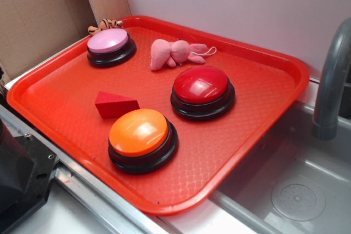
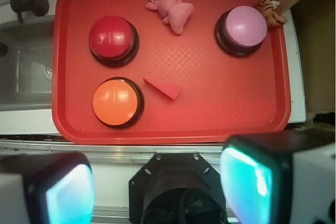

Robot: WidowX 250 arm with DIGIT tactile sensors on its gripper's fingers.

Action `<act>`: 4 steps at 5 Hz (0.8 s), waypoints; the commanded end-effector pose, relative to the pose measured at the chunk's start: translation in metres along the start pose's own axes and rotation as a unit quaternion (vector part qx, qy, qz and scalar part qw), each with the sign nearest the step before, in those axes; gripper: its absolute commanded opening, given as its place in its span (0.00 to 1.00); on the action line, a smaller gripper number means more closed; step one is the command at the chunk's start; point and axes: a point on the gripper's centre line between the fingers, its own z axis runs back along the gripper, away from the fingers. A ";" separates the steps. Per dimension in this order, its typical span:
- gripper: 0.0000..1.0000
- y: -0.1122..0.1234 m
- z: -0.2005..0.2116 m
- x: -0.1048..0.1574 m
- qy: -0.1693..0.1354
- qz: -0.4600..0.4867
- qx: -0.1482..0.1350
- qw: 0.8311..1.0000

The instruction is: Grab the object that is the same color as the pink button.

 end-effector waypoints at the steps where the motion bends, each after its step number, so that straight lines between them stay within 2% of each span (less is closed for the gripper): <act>1: 1.00 0.000 0.000 0.000 0.000 0.000 0.000 1.000; 2: 1.00 0.008 -0.006 0.022 -0.037 -0.057 0.010 0.998; 3: 1.00 0.019 -0.022 0.056 -0.054 -0.095 0.038 0.993; 4: 1.00 0.027 -0.042 0.090 -0.052 -0.144 0.074 0.985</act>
